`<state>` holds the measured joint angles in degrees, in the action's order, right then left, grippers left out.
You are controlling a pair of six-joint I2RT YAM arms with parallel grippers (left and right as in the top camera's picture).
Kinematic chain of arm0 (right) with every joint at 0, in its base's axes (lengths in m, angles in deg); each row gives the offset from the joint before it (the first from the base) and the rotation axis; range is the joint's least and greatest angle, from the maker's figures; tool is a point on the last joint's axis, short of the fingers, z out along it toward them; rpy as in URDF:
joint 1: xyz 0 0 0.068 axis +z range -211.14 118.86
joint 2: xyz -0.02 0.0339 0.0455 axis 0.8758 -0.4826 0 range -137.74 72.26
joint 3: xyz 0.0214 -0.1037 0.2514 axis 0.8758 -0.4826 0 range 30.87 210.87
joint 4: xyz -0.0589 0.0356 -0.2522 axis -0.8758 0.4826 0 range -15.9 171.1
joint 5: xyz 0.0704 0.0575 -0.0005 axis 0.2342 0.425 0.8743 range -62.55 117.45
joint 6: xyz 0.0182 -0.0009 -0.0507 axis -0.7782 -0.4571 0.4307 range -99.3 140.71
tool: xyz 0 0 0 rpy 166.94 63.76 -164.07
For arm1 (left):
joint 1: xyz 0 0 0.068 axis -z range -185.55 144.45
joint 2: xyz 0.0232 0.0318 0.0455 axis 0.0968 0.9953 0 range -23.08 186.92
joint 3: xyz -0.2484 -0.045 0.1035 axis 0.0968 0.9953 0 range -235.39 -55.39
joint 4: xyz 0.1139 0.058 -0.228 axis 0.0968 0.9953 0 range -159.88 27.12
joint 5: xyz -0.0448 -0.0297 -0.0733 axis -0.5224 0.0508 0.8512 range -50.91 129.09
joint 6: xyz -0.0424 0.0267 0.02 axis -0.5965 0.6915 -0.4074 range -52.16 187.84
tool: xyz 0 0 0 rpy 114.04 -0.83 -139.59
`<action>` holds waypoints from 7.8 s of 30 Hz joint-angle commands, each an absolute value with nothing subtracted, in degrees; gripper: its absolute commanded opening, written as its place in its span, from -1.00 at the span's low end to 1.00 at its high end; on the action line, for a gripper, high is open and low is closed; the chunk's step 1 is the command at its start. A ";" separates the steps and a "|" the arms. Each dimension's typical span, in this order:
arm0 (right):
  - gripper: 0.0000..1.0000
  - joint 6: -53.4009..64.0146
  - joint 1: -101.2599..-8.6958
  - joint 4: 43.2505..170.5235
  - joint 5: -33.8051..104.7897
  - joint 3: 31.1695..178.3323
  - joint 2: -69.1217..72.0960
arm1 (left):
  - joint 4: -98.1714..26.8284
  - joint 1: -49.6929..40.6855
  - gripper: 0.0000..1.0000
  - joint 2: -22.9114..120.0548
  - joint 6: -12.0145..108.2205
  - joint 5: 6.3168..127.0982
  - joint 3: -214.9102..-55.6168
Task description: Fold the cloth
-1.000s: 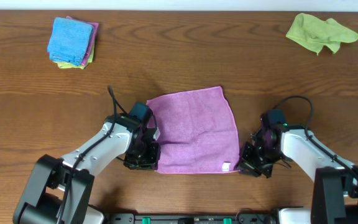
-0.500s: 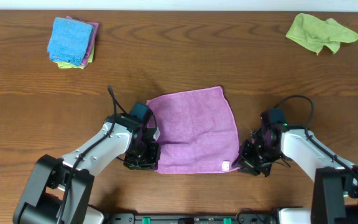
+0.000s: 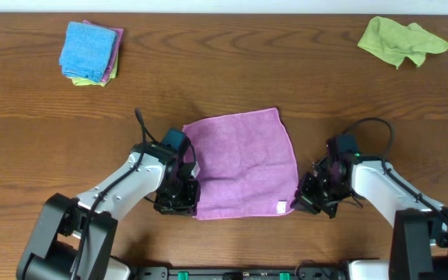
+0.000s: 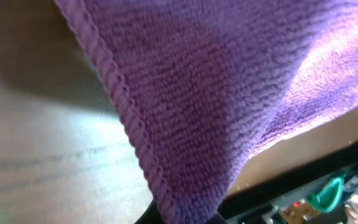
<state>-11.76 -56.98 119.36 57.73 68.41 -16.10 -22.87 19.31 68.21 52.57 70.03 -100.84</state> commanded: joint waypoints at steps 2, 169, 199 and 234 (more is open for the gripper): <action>-0.97 -11.39 -57.31 120.19 60.07 72.89 -12.67 | -20.12 19.05 -0.88 67.36 51.98 70.03 -105.89; -0.96 -24.68 -53.92 84.76 57.58 90.99 -33.04 | -58.22 2.96 -0.89 72.43 42.37 68.17 -108.64; 0.15 -21.47 -56.58 91.73 58.96 90.99 -33.06 | -50.15 2.96 0.35 79.51 46.17 68.76 -113.78; -0.97 -1.75 -45.13 87.60 34.08 91.43 -36.10 | -36.47 13.52 -0.88 73.26 48.07 45.09 -120.99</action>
